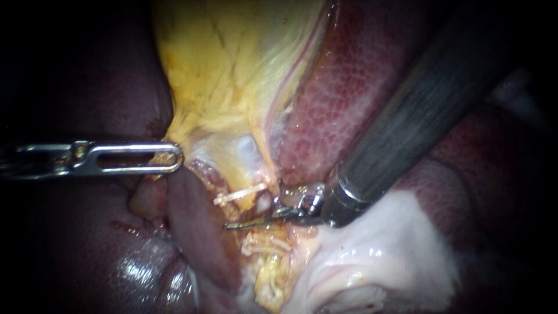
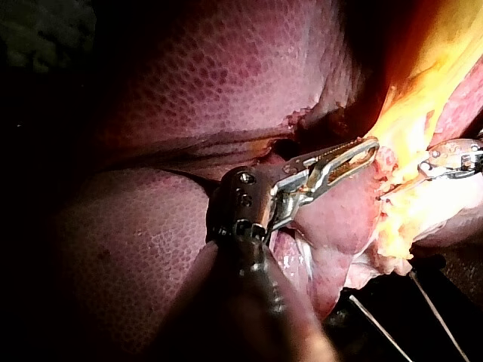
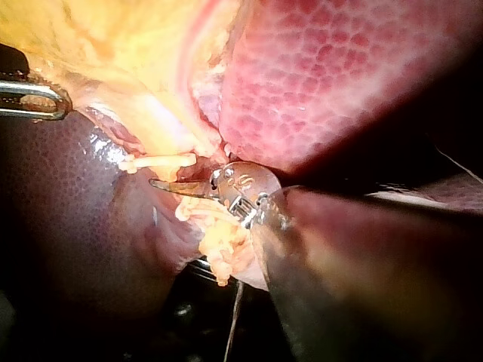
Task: Go back from the cut left tube
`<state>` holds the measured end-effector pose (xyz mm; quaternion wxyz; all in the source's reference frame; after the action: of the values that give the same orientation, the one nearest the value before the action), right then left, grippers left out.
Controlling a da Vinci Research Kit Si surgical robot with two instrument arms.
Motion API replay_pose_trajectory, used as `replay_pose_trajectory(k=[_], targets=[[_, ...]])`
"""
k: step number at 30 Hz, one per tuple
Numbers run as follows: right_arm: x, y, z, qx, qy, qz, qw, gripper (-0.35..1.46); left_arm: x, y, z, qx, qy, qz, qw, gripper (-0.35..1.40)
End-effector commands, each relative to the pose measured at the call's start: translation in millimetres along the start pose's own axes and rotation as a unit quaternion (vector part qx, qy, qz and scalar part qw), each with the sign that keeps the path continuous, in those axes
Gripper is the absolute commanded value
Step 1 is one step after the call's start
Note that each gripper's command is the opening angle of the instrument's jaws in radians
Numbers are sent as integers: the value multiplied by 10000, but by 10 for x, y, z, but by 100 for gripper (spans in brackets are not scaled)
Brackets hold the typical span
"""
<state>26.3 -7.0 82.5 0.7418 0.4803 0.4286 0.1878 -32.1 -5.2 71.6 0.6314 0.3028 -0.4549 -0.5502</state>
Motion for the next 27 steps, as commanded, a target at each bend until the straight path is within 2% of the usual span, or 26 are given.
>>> replay_pose_trajectory(k=[1,4,6,7,8,10,12,22,27], targets=[[0,-1,0,24,-15,22,10000,-35,0,0,0,4,2,1,10000,-35],[0,-6,0,133,17,16,9999,-35,0,1,1,5,3,2,10000,-35],[1,-9,1,170,118,17,9998,-35,0,2,1,5,3,2,10000,-35],[1,-10,2,168,191,19,9997,-27,0,2,1,5,3,2,10000,-35],[2,-11,3,158,234,22,9996,17,0,2,1,5,3,2,10000,-35],[4,-11,6,1,344,35,9994,89,0,2,1,5,2,2,10000,-35],[5,-11,7,-124,430,78,9990,114,0,3,1,5,2,3,10000,-35],[4,-11,8,-141,456,21,9989,128,0,4,1,6,3,4,10000,-35],[-5,-22,1,-125,441,-175,9988,138,0,5,1,6,3,6,10000,-35]])
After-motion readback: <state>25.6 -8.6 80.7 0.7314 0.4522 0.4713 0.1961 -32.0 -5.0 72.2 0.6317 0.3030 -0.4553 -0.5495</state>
